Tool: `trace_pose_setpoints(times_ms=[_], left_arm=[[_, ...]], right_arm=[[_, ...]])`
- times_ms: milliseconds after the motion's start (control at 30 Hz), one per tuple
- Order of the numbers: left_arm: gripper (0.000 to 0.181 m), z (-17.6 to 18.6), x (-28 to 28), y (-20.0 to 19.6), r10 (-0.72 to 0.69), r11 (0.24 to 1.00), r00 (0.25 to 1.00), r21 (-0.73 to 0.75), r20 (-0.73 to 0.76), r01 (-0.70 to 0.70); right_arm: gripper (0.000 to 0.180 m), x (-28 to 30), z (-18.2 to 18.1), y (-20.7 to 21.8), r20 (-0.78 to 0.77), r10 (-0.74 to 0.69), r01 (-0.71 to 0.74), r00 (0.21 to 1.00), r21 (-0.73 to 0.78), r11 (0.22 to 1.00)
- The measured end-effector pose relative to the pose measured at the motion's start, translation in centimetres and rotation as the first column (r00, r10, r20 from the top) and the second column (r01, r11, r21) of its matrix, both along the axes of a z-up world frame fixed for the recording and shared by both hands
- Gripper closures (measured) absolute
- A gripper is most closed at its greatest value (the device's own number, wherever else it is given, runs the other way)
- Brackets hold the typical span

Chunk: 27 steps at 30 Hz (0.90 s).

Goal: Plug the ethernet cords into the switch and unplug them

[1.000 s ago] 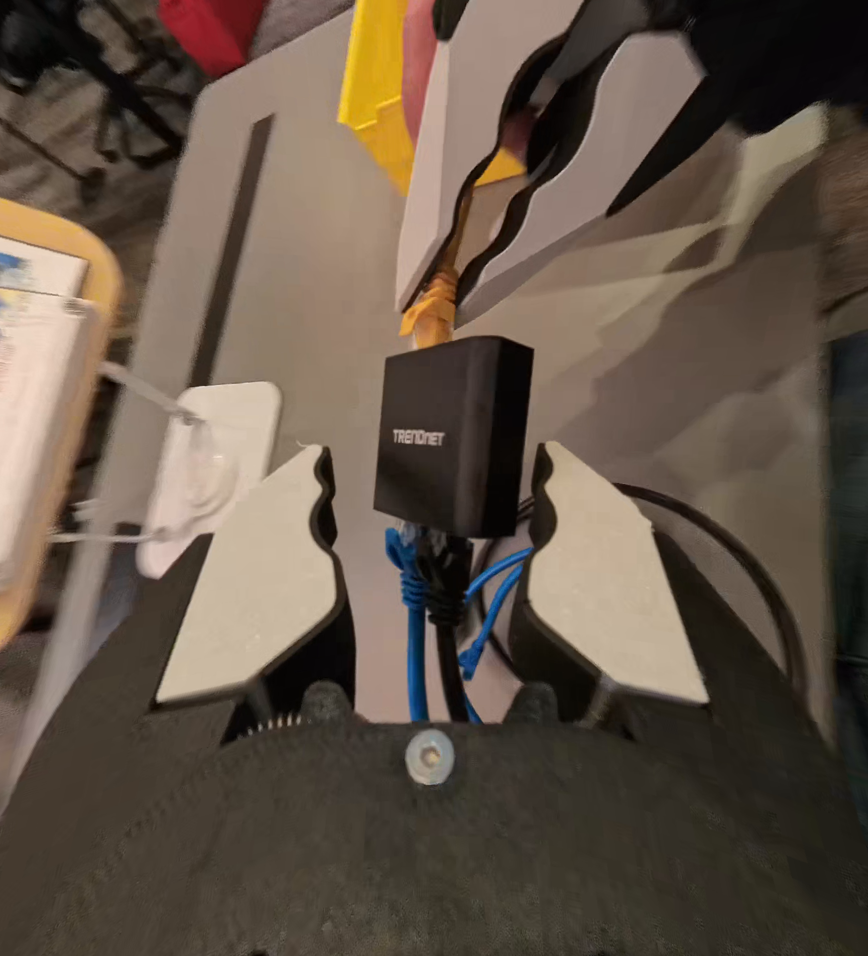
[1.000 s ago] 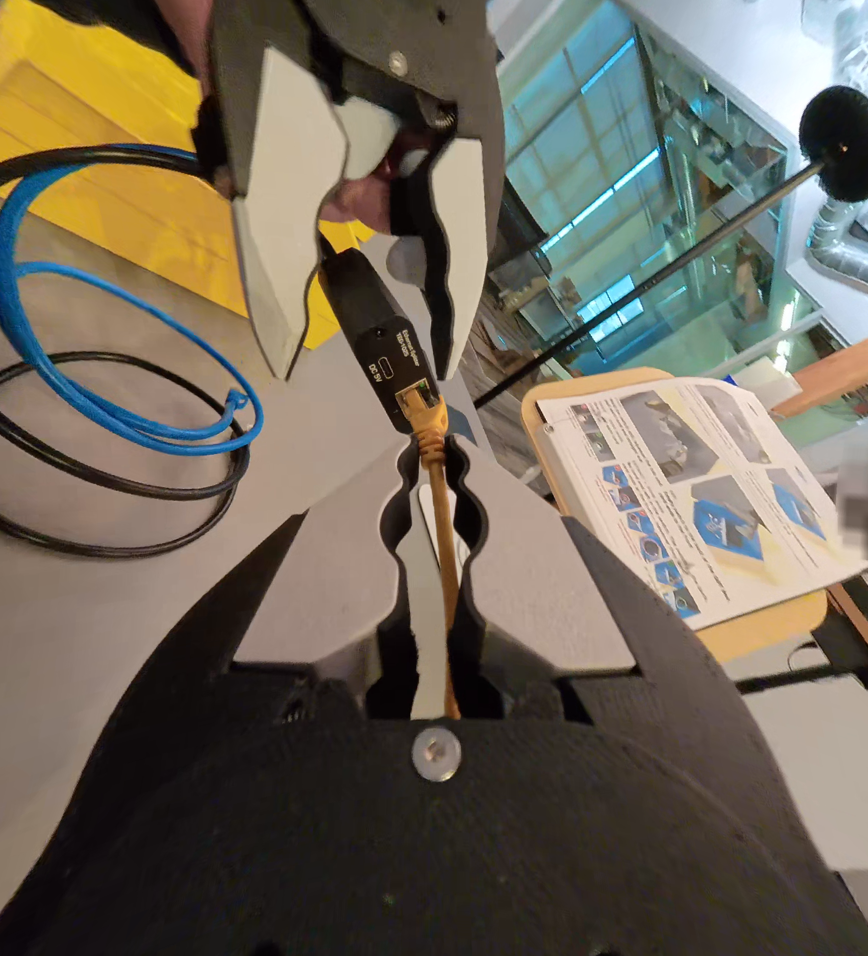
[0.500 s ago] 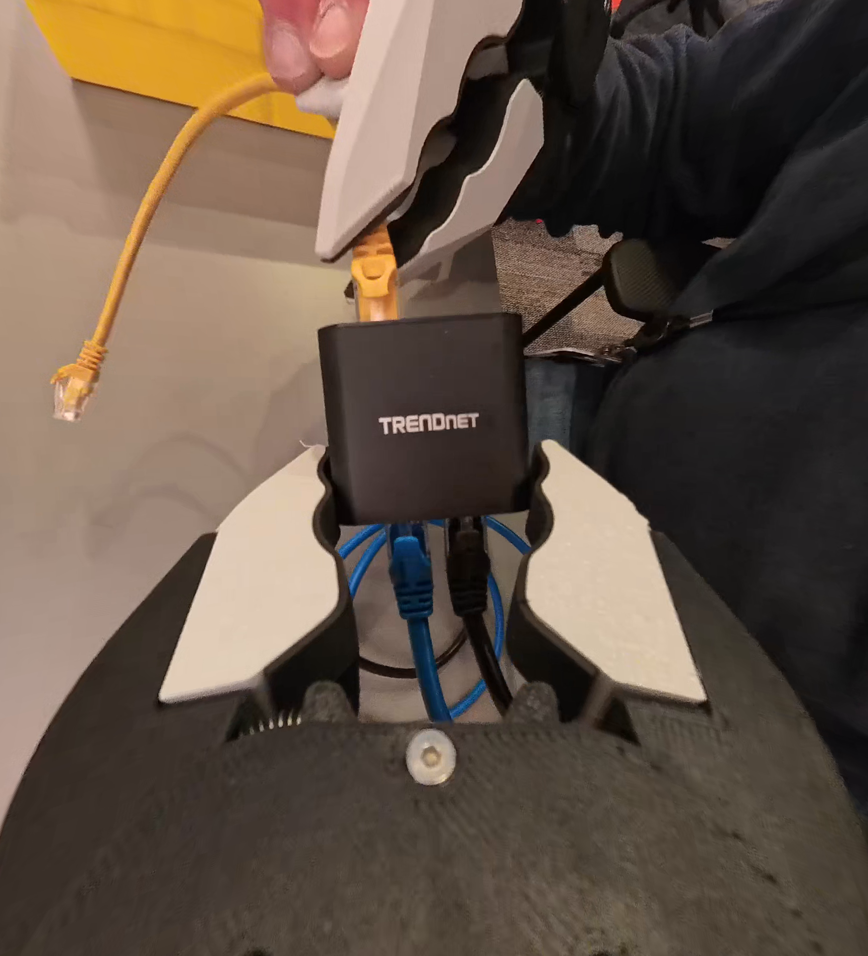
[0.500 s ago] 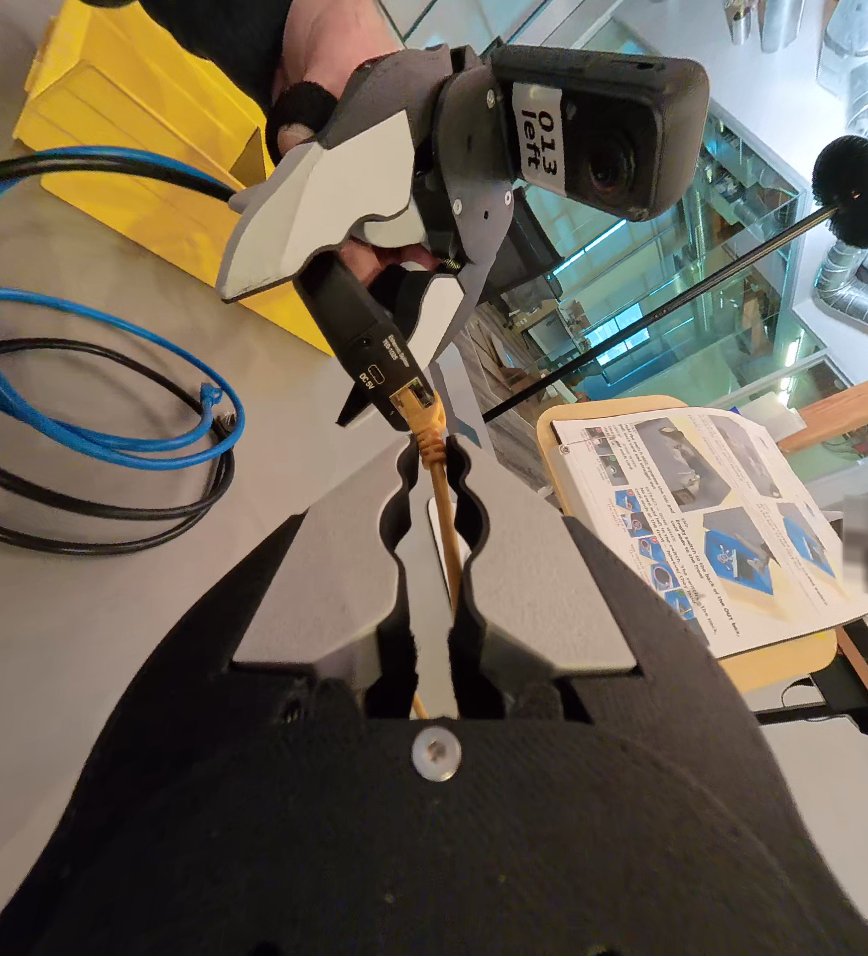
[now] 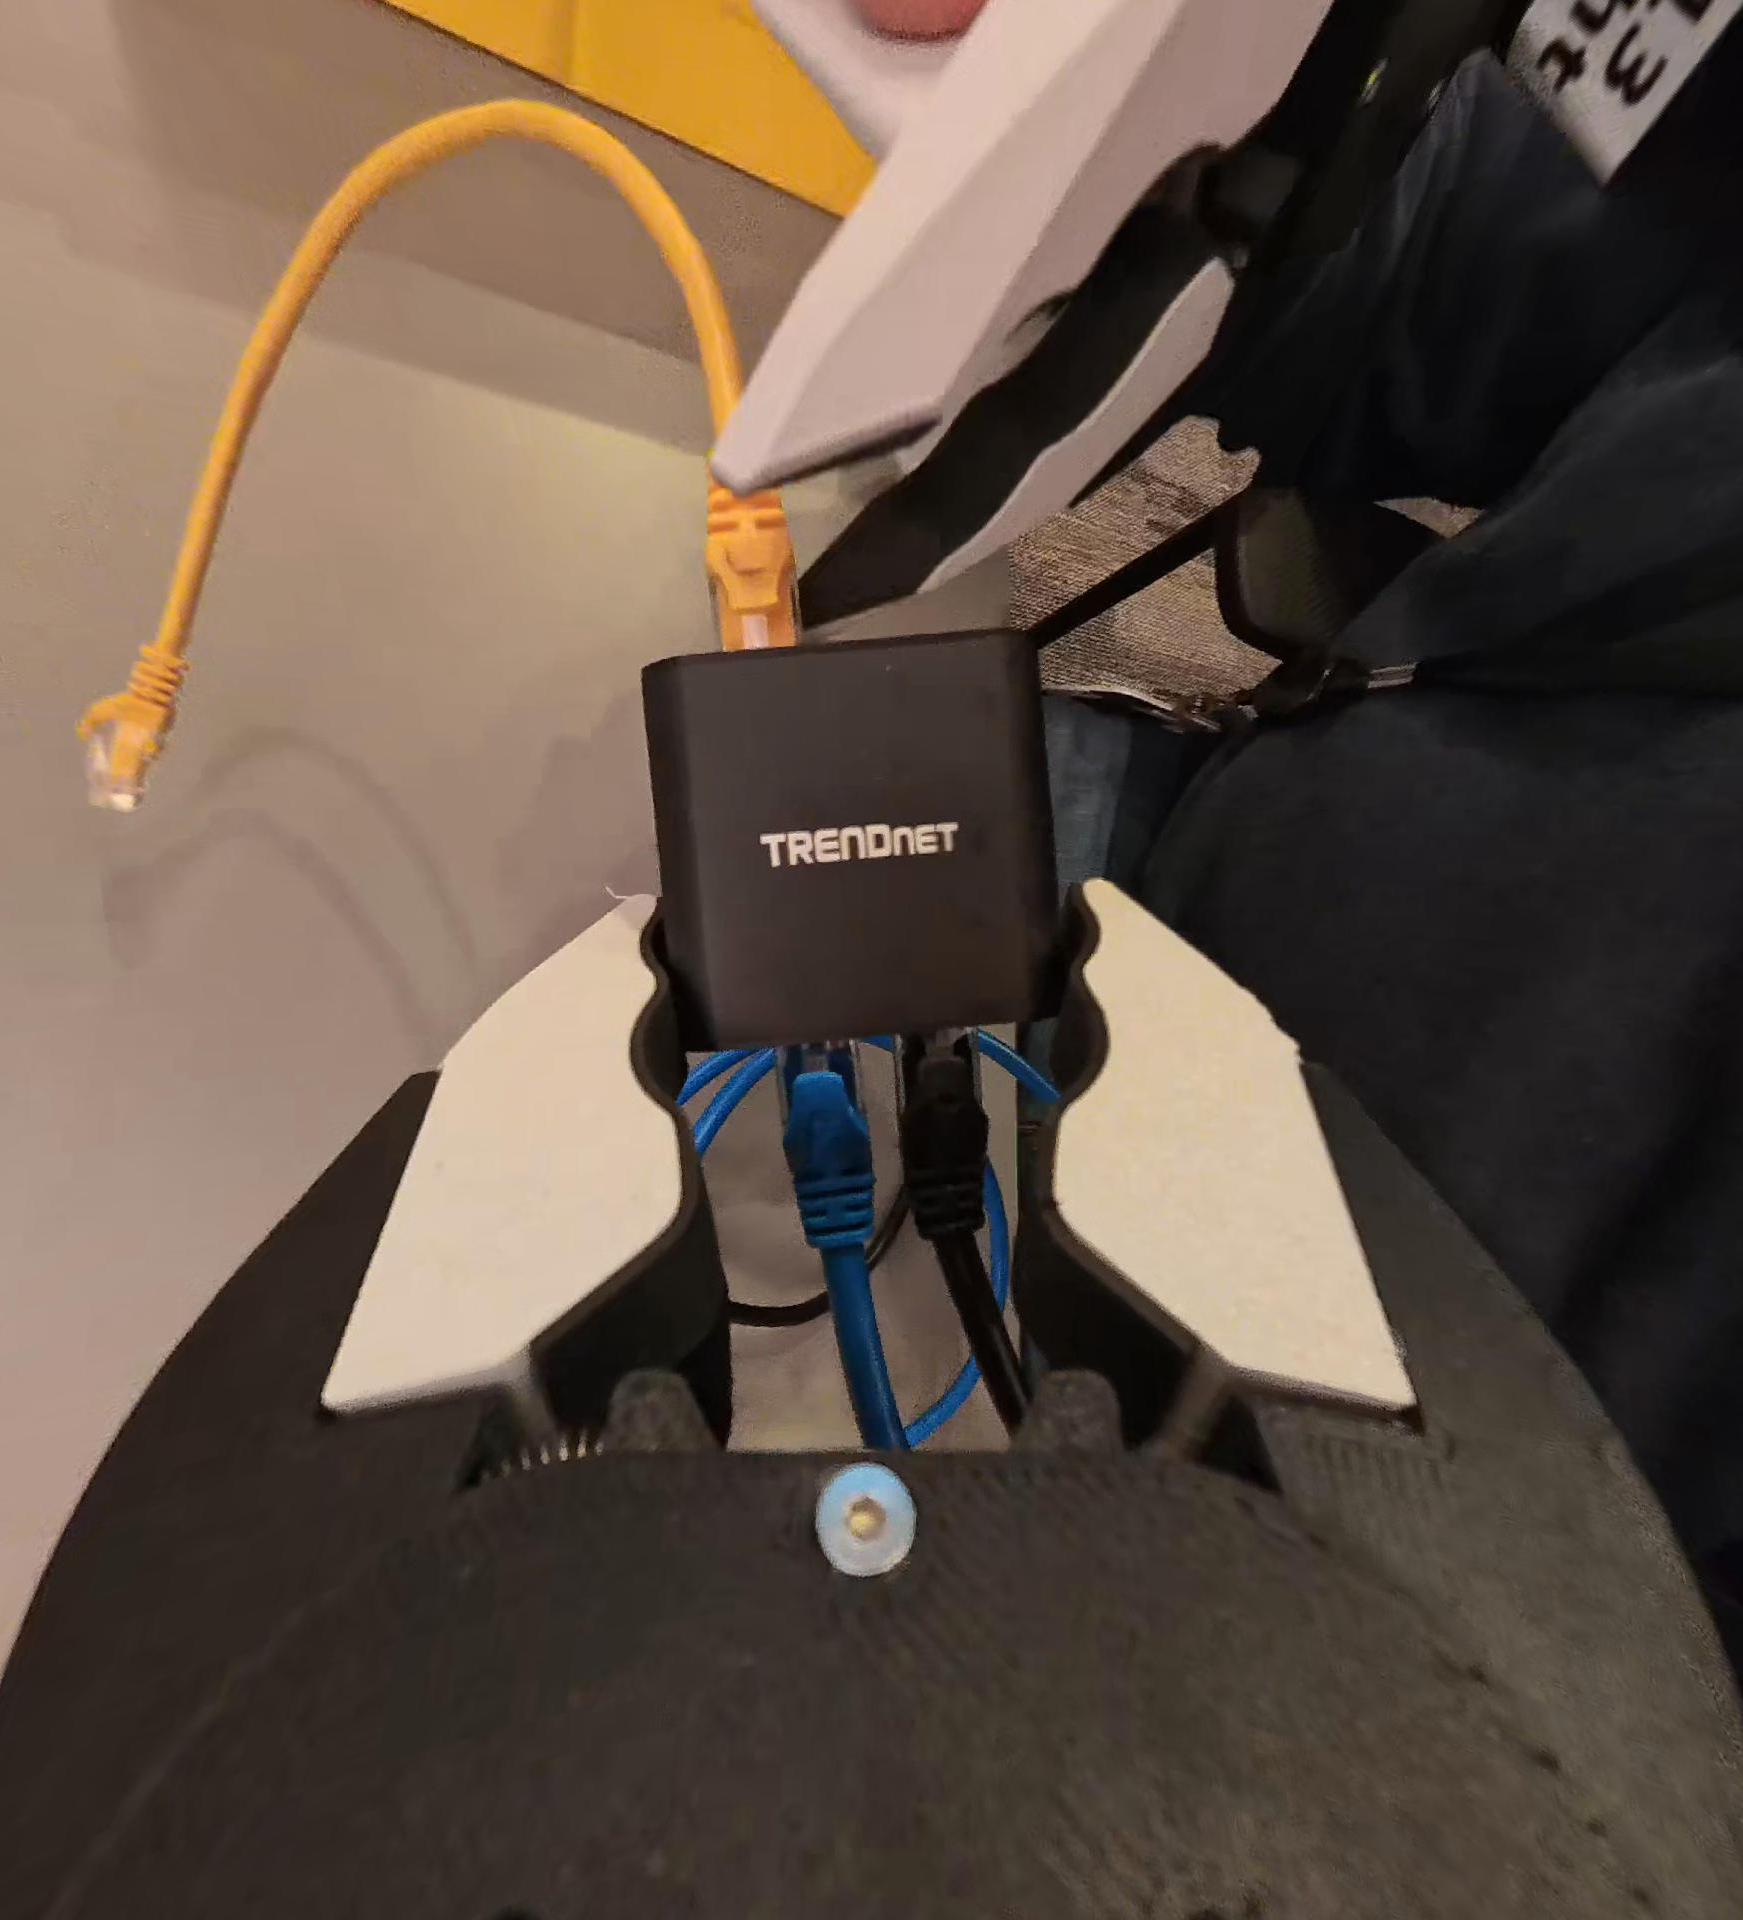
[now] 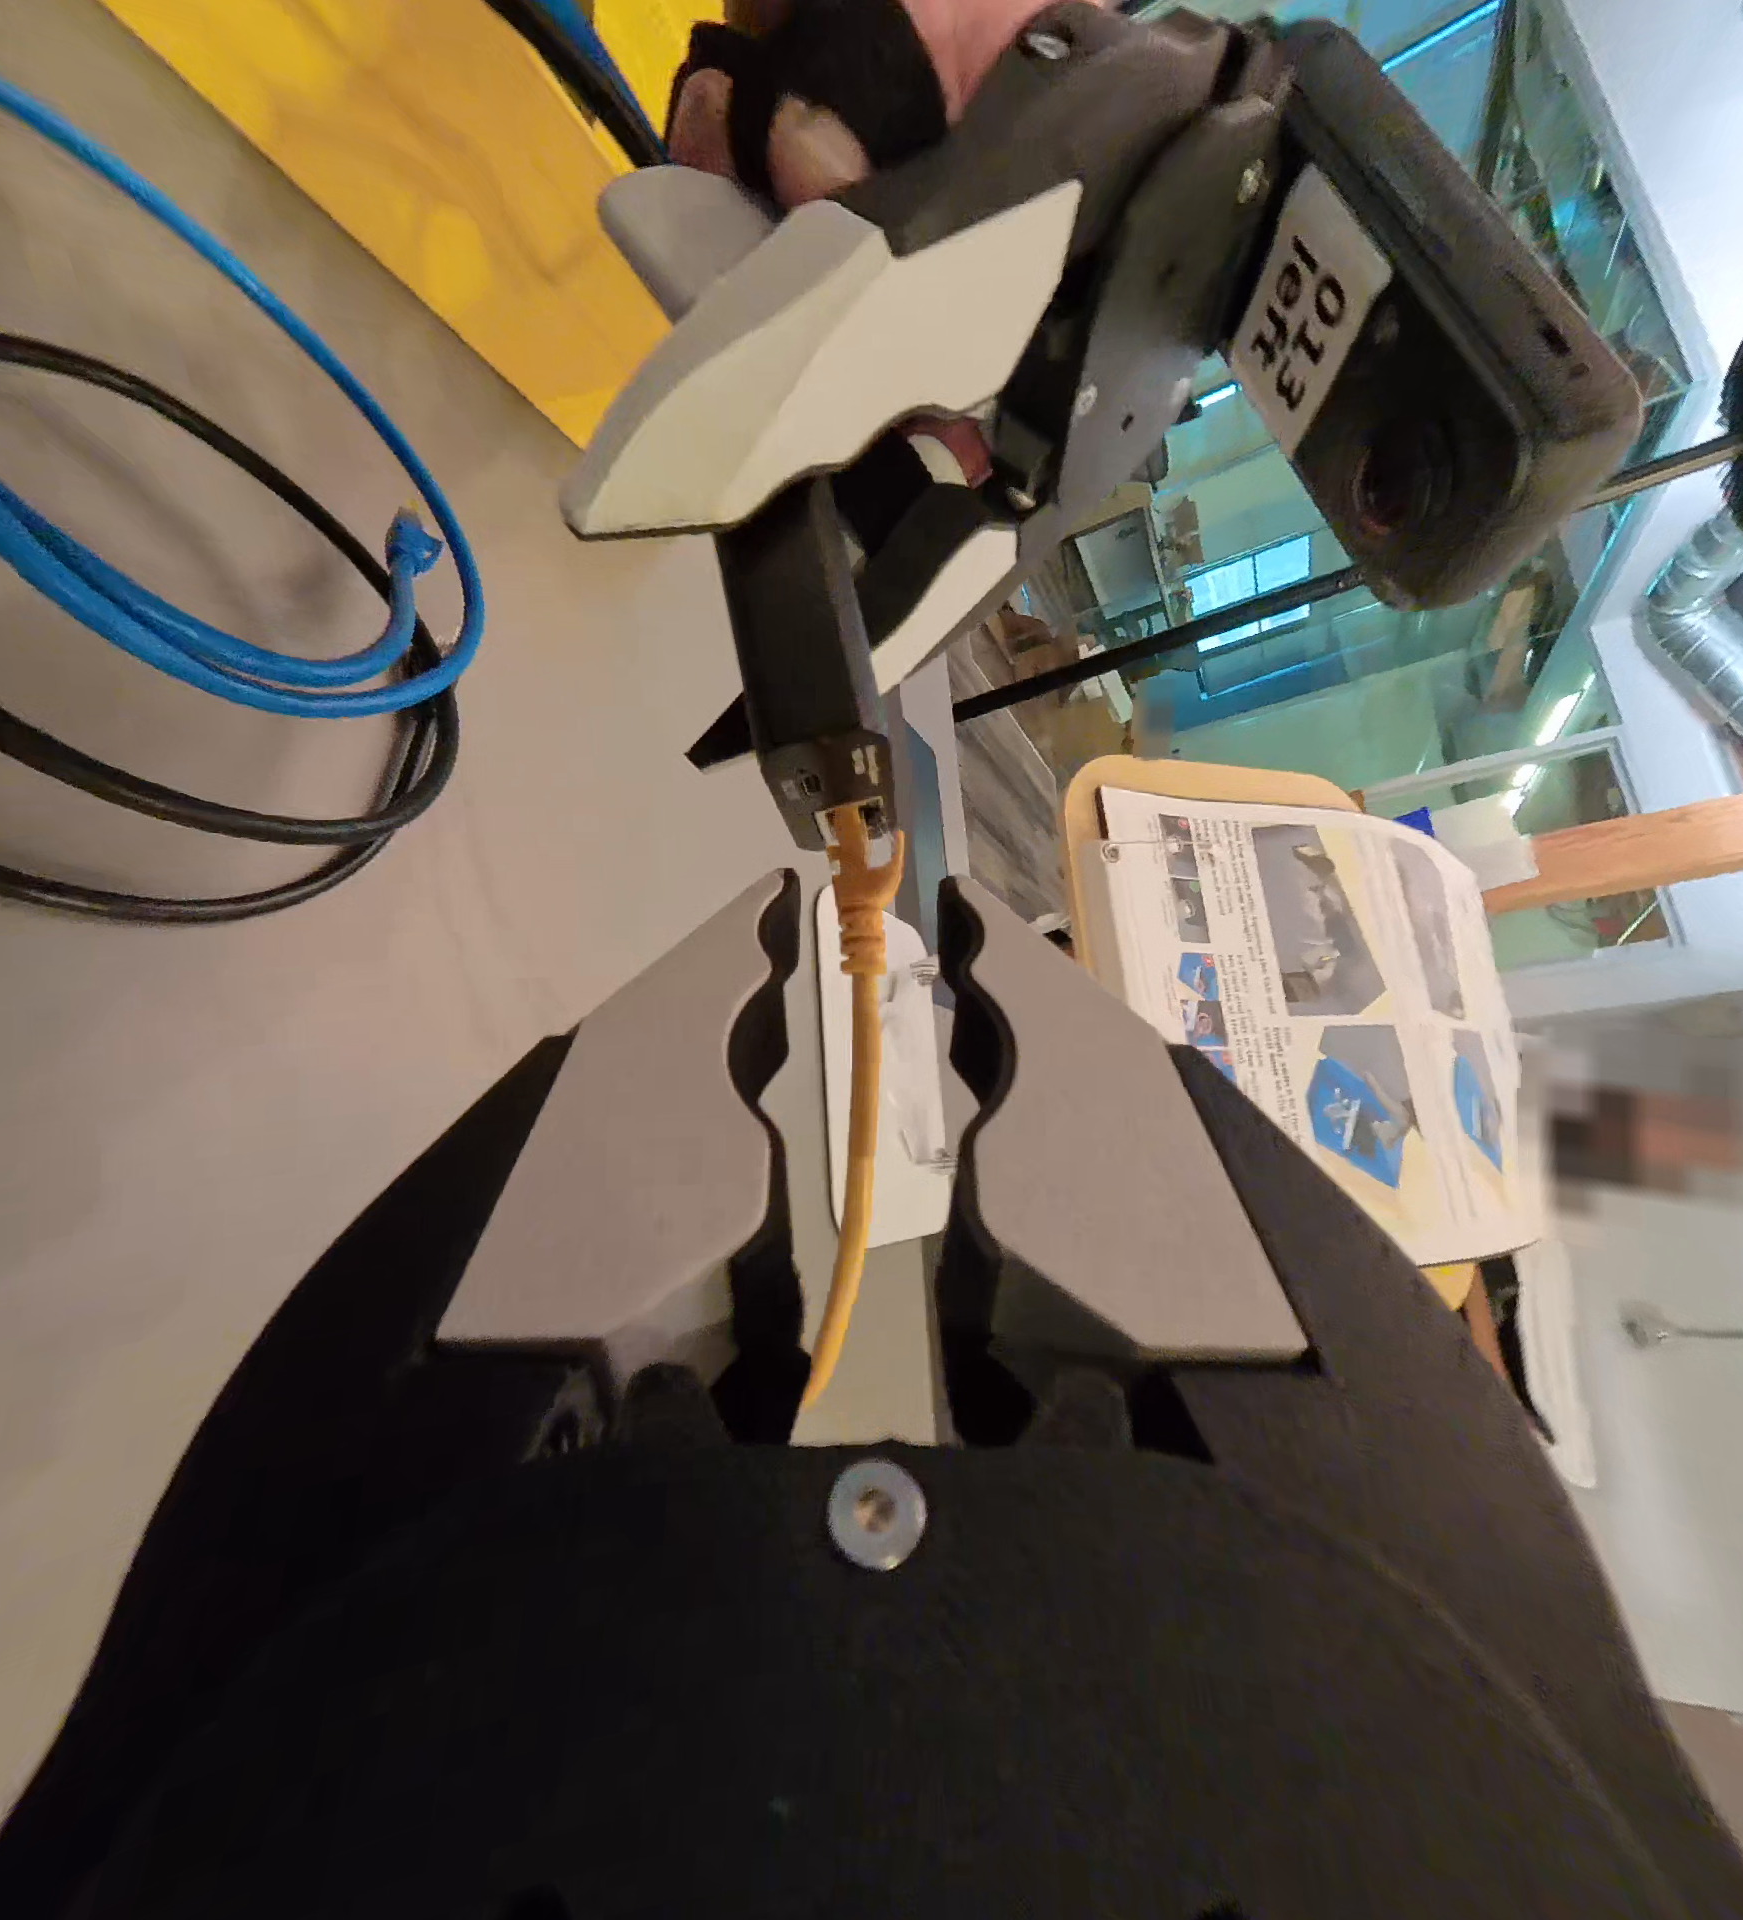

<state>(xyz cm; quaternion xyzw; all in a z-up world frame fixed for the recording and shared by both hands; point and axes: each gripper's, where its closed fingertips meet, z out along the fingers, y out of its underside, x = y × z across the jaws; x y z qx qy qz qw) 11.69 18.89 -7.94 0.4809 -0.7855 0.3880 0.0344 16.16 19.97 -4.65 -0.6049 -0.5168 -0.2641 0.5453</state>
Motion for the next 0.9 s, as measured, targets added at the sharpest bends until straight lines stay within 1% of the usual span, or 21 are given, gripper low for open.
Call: trace_pose_setpoints(times_ms=[167,333,500,633,733,900], left_arm=[[0.111,0.2,0.0,-0.4,-0.015,1.000,1.000,-0.001,-0.025,0.015],[0.111,0.2,-0.1,-0.3,-0.022,1.000,0.999,-0.003,-0.041,0.022],[0.111,0.2,-0.1,-0.6,-0.034,0.999,0.998,-0.019,-0.056,0.033],[0.111,0.1,-0.2,-0.8,-0.049,0.998,0.996,-0.029,-0.070,0.047],[0.111,-0.2,-0.3,-1.0,-0.055,0.998,0.995,-0.026,-0.088,0.053],[0.111,-0.4,-0.3,-1.0,-0.046,0.997,0.995,-0.067,-0.087,0.041]], right_arm=[[0.165,-0.6,-0.3,0.3,0.085,0.016,-0.015,0.996,-0.009,1.000],[0.166,-0.5,-0.8,0.6,0.129,0.013,-0.009,0.992,-0.032,0.999],[0.168,-0.7,-1.1,0.3,0.145,0.041,-0.031,0.989,-0.065,0.997],[0.170,-0.8,-1.4,0.0,0.171,0.049,-0.030,0.984,-0.108,0.994],[0.171,-0.8,-2.0,-0.2,0.203,0.057,-0.021,0.978,-0.178,0.984],[0.171,-0.7,-2.3,-0.3,0.258,0.061,-0.006,0.964,-0.210,0.978]])
